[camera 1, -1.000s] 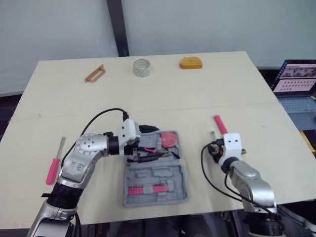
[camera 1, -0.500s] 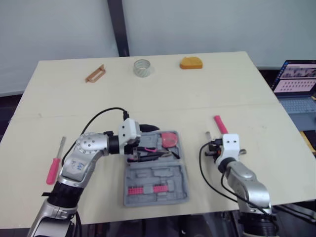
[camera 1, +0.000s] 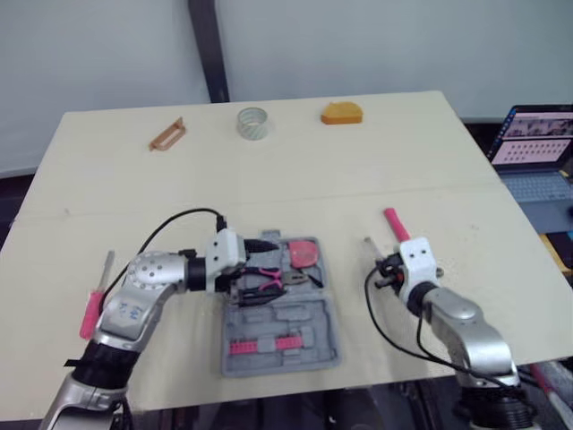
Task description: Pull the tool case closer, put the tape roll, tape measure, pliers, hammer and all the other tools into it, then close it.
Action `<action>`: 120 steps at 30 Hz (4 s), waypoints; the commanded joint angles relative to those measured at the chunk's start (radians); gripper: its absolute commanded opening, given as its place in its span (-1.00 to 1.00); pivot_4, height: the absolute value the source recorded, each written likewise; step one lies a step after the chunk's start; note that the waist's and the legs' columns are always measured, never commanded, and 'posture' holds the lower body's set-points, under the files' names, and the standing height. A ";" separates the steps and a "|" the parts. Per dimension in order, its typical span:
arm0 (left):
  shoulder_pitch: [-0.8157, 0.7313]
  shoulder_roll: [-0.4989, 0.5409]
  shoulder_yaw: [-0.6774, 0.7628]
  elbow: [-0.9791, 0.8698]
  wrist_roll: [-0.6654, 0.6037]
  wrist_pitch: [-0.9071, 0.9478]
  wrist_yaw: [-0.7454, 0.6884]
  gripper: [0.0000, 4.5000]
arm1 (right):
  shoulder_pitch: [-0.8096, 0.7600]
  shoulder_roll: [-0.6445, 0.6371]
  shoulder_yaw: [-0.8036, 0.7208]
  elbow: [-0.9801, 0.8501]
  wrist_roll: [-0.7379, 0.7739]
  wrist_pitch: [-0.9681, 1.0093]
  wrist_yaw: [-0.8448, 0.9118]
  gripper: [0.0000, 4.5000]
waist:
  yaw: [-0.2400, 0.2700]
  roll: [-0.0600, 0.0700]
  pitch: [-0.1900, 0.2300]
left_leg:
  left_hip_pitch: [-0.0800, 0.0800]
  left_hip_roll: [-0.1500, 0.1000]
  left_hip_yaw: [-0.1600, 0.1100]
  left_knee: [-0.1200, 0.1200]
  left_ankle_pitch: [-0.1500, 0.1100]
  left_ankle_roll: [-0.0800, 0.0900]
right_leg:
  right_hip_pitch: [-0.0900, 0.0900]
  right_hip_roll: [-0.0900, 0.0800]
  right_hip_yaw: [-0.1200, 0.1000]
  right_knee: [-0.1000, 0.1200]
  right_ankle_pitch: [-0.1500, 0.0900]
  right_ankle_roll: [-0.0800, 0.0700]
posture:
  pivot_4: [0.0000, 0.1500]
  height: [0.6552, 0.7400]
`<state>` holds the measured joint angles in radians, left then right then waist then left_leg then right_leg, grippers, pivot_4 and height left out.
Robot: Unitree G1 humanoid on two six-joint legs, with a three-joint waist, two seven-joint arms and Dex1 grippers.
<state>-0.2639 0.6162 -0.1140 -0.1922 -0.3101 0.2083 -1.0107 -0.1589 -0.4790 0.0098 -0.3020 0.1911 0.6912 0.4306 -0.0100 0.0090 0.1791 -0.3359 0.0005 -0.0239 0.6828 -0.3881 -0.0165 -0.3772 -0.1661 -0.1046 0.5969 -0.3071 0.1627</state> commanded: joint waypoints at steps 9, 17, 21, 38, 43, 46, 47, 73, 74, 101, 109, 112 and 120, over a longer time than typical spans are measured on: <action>0.289 0.086 0.244 -0.164 -0.047 -0.033 0.046 1.00 | -0.337 -0.256 0.264 -0.106 0.132 0.108 0.487 -1.00 | 0.007 0.000 0.000 | 0.000 0.001 0.000 0.001 0.000 0.001 | 0.001 0.000 0.000 -0.002 0.000 0.000 | 1.00 1.00; 0.540 0.083 0.352 -0.248 -0.047 -0.127 0.036 1.00 | -0.523 -0.178 0.509 -0.054 0.056 0.125 0.555 -1.00 | 0.009 0.000 0.001 | -0.001 0.001 -0.001 0.001 0.000 0.001 | 0.001 0.000 -0.001 -0.003 0.000 0.000 | 1.00 1.00; 0.642 0.082 0.400 -0.214 -0.034 -0.220 0.013 1.00 | -0.557 -0.109 0.628 -0.018 -0.016 0.120 0.538 -1.00 | 0.007 -0.001 0.000 | -0.002 0.000 -0.002 0.002 0.000 0.000 | 0.001 0.000 -0.001 -0.003 0.000 0.000 | 1.00 1.00; 0.741 0.088 0.452 -0.204 -0.042 -0.304 0.009 1.00 | -0.598 0.000 0.748 0.028 -0.112 0.124 0.550 -1.00 | 0.002 -0.001 0.000 | -0.002 0.001 -0.001 0.000 -0.001 0.000 | -0.001 0.000 -0.001 -0.003 0.000 0.000 | 1.00 1.00; 0.742 0.089 0.455 -0.185 -0.045 -0.314 0.010 1.00 | -0.607 0.042 0.761 0.064 -0.132 0.123 0.544 -1.00 | 0.002 -0.001 0.000 | -0.002 0.001 -0.001 0.000 -0.001 0.000 | -0.001 0.000 -0.001 -0.002 0.000 0.000 | 1.00 1.00; 0.738 0.092 0.459 -0.175 -0.043 -0.315 0.014 1.00 | -0.607 0.068 0.771 0.086 -0.145 0.123 0.537 -1.00 | 0.002 -0.001 0.000 | -0.002 0.001 -0.001 0.000 -0.001 0.000 | -0.001 0.000 -0.001 -0.002 0.000 0.000 | 1.00 1.00; 0.734 0.093 0.460 -0.172 -0.043 -0.315 0.015 1.00 | -0.607 0.073 0.775 0.090 -0.150 0.120 0.537 -1.00 | 0.002 -0.001 0.000 | -0.002 0.001 -0.001 0.000 -0.001 0.000 | -0.001 0.000 -0.001 -0.002 0.000 0.000 | 1.00 1.00; 0.692 0.099 0.446 -0.155 -0.034 -0.301 0.032 1.00 | -0.602 0.105 0.800 0.113 -0.207 0.109 0.554 -1.00 | -0.018 -0.001 0.000 | -0.002 0.001 -0.002 0.000 -0.001 0.000 | -0.001 0.000 -0.002 -0.002 0.000 0.000 | 1.00 1.00; 0.692 0.099 0.446 -0.156 -0.034 -0.300 0.032 1.00 | -0.602 0.107 0.800 0.113 -0.207 0.109 0.554 -1.00 | -0.018 -0.001 0.000 | -0.002 0.001 -0.002 0.000 -0.001 0.000 | -0.001 0.000 -0.002 -0.002 0.000 0.000 | 1.00 1.00; 0.692 0.100 0.436 -0.162 -0.028 -0.286 0.039 1.00 | -0.612 0.140 0.786 0.138 -0.208 0.110 0.548 0.11 | -0.018 -0.001 0.000 | -0.002 0.001 -0.002 0.000 -0.001 0.000 | -0.001 0.000 -0.002 -0.002 0.000 0.000 | 1.00 1.00; 0.690 0.098 0.435 -0.164 -0.029 -0.279 0.041 1.00 | -0.609 0.110 0.748 0.075 -0.169 0.136 0.573 0.99 | -0.018 -0.001 0.000 | -0.002 0.001 -0.002 0.000 -0.001 0.000 | -0.001 0.000 -0.001 -0.002 0.000 0.000 | 1.00 1.00; 0.688 0.096 0.433 -0.166 -0.030 -0.276 0.042 1.00 | -0.609 0.099 0.740 0.059 -0.160 0.141 0.579 0.99 | -0.018 -0.001 0.000 | -0.002 0.001 -0.002 0.000 -0.001 0.000 | -0.001 0.000 -0.002 -0.002 0.000 0.000 | 1.00 1.00; 0.666 0.097 0.428 -0.153 -0.028 -0.272 0.042 1.00 | -0.590 0.121 0.680 0.076 -0.125 0.110 0.548 0.99 | -0.018 -0.001 0.000 | -0.002 0.001 -0.002 -0.001 -0.001 0.000 | -0.001 0.000 -0.002 -0.002 0.000 0.000 | 1.00 1.00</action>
<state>0.4031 0.7081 0.3142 -0.3387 -0.3367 -0.0639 -0.9732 -0.7544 -0.3716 0.7308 -0.2094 0.0487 0.8231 0.9943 -0.0280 0.0085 0.1796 -0.3379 0.0011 -0.0254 0.6823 -0.3890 -0.0167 -0.3786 -0.1662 -0.1061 0.5948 -0.3069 0.1626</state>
